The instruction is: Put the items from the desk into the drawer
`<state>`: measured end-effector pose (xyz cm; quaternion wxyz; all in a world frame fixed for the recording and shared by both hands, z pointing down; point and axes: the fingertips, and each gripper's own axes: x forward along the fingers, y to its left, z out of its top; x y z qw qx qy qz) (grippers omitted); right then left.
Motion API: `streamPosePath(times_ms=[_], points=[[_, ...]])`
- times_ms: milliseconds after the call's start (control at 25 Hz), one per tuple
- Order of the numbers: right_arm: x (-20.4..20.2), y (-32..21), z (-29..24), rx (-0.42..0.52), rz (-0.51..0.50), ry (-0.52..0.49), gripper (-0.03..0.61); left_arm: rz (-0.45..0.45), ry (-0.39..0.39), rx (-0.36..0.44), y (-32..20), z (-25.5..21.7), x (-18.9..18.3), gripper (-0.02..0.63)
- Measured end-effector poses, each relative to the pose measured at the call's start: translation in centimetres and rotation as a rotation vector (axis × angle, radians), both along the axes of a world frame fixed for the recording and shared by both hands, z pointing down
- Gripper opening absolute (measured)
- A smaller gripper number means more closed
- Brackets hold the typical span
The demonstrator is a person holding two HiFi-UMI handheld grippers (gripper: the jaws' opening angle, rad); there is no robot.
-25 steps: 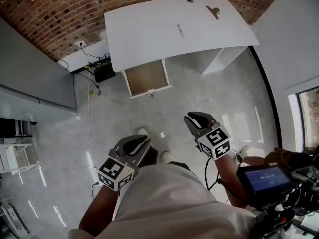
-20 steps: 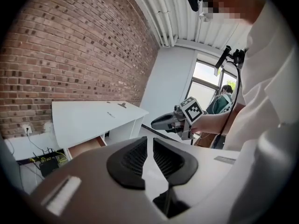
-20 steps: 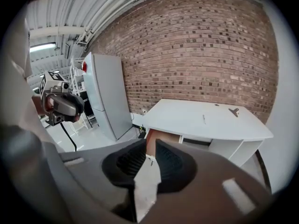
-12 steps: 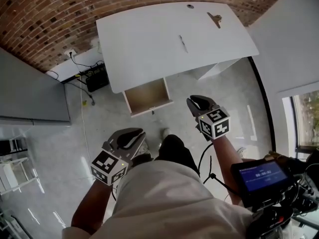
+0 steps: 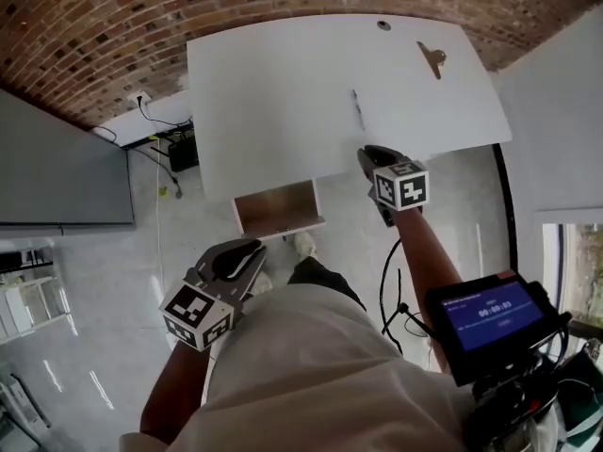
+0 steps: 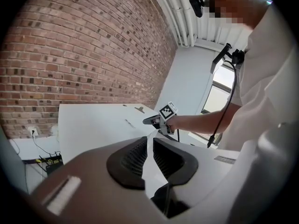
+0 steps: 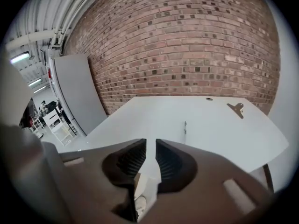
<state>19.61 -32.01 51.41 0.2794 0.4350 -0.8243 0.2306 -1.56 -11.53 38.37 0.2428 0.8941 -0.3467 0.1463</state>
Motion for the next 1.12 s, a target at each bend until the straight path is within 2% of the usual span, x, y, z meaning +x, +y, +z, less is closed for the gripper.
streamPosePath(times_ms=[360, 640, 1120], points=[[3.9, -11.1, 6.7, -0.073, -0.005, 0.064, 0.069, -0.135, -0.058, -0.034, -4.9, 0.5, 2.2, 0.046], [3.0, -17.8, 11.7, -0.154, 0.001, 0.111, 0.069, -0.207, -0.077, -0.082, -8.2, 1.5, 1.7, 0.046], [4.0, -18.5, 14.0, -0.227, 0.033, 0.151, 0.069, -0.248, -0.072, -0.097, -7.8, 2.1, 1.2, 0.046]])
